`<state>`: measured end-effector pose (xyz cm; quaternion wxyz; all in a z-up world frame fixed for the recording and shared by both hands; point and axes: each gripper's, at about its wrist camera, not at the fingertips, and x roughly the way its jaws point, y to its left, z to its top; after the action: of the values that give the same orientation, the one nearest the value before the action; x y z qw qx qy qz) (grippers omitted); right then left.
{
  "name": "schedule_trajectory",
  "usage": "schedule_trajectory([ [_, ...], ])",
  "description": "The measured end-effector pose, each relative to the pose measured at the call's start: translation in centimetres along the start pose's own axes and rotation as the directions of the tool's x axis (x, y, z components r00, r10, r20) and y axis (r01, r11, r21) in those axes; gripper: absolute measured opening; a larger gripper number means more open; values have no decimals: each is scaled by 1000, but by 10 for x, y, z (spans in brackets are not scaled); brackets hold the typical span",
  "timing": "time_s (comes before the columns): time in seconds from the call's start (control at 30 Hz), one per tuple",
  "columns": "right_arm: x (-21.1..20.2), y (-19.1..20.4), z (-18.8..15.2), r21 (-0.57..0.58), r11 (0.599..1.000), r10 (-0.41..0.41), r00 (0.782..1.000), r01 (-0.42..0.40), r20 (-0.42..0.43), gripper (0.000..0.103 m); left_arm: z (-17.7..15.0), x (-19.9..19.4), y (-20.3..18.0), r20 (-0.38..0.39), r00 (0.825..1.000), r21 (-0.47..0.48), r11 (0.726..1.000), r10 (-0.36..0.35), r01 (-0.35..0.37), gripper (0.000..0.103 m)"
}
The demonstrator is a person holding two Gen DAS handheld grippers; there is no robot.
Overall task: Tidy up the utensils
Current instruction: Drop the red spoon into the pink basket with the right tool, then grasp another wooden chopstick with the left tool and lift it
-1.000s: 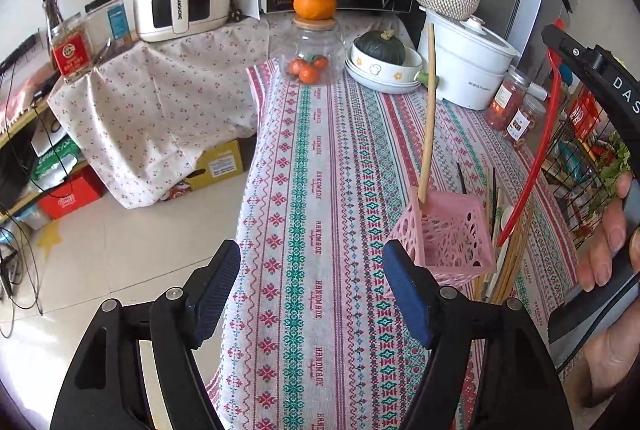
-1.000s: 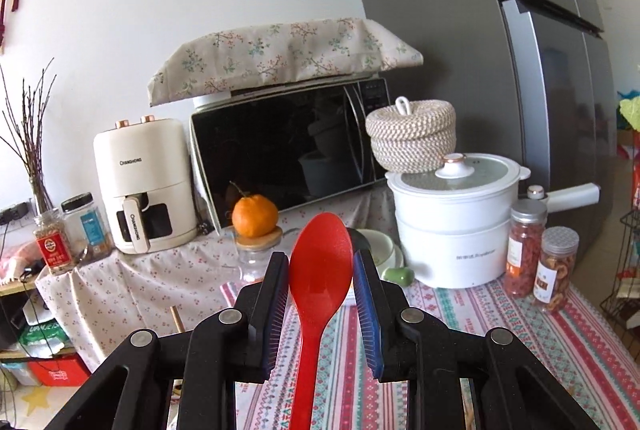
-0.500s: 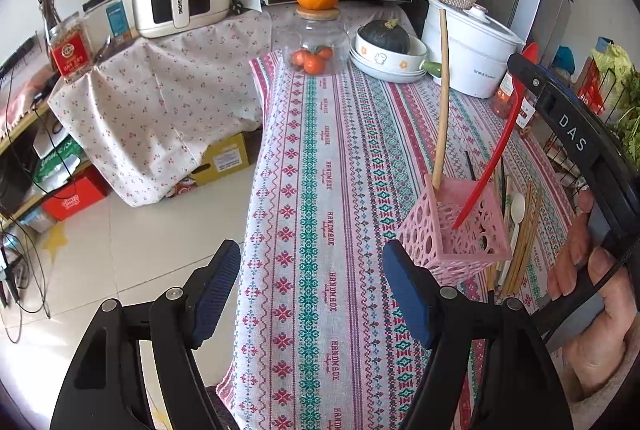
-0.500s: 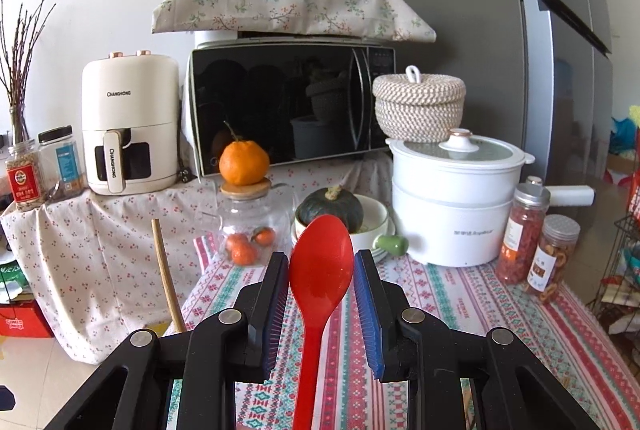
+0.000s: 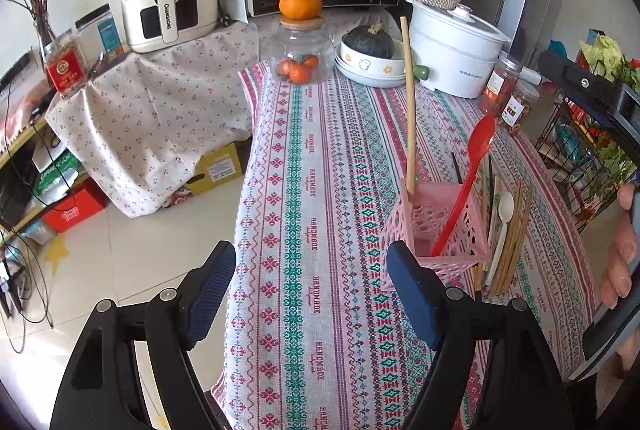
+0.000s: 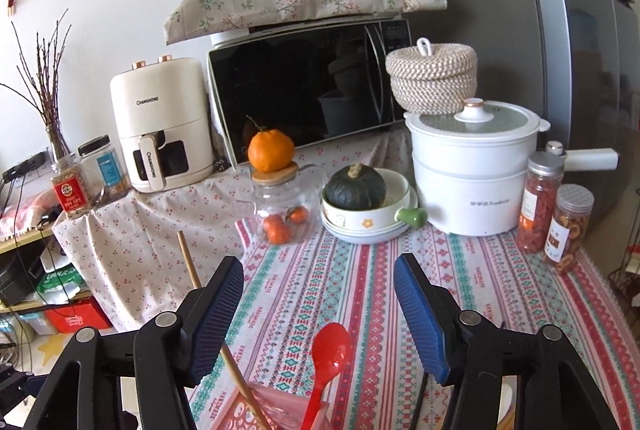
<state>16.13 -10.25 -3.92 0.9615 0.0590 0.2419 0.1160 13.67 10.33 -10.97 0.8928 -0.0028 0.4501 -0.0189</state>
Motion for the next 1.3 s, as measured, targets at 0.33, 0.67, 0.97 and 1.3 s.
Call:
schedule_trajectory([
  [0.33,-34,-78,-3,57,995,-71,989,79,-130,88,4,-19,-36,26,999,47,998,-40,39,85],
  [0.67,-46,-145,-21,77,971,-189,925,226,-329,93,6,-33,-115,-1,994,203,973,-113,111,88],
  [0.97,-46,-200,-44,66,955,-227,859,288,-458,93,26,-5,-198,-146,971,259,940,-187,220,88],
  [1.3,-20,-247,-59,75,941,-237,798,331,-554,93,68,90,-253,-268,958,243,955,-99,167,62],
])
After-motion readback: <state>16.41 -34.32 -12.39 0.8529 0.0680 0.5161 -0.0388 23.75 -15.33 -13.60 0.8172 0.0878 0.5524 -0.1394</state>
